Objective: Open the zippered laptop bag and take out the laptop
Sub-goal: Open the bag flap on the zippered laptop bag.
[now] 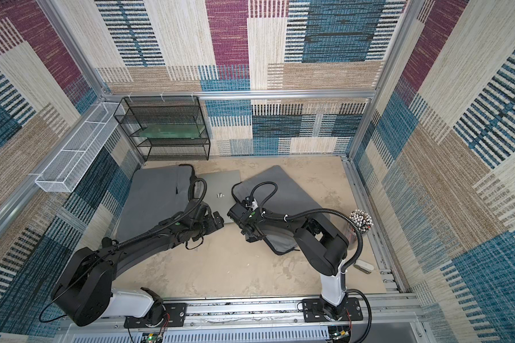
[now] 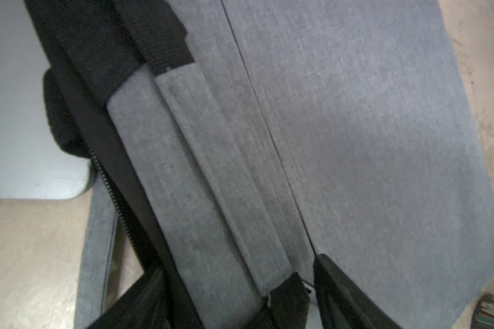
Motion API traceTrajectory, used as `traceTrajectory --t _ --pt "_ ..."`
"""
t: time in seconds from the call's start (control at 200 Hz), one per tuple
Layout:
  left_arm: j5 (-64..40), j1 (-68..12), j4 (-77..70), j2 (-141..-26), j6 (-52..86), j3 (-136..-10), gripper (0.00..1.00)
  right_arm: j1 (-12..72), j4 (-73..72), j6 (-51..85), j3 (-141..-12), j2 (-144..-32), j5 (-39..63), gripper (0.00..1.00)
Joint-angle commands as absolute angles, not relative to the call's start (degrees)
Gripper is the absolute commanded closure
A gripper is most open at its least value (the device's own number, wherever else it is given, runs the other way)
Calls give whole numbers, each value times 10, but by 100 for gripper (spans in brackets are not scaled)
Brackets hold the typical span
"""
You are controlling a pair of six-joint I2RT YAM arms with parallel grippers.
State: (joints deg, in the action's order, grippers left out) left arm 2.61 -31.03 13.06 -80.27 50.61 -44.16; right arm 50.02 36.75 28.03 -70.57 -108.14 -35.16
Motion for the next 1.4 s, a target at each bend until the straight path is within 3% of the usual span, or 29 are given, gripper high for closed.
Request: traceTrajectory --t 0.0,0.17,0.421,0.551,0.816,1.342,1.397 --pt "19 -310 120 -806 509 -444 1 498 378 297 -713 -1083 -387 28" --pt "16 -310 118 -807 509 -444 1 482 378 316 -709 -1075 -400 40" --pt "14 -309 113 -809 516 -445 1 459 354 322 -698 -1064 -404 84" --pt "-3 -304 84 -809 528 -436 0 453 357 328 -704 -1053 -415 100" --pt "-58 -301 32 -832 520 -451 1 433 361 345 -711 -1009 -421 100" --pt "-162 -352 -113 -972 570 -556 0 338 304 323 -687 -899 -283 100" --pt "-174 -358 -127 -993 578 -574 4 324 297 326 -682 -888 -266 100"
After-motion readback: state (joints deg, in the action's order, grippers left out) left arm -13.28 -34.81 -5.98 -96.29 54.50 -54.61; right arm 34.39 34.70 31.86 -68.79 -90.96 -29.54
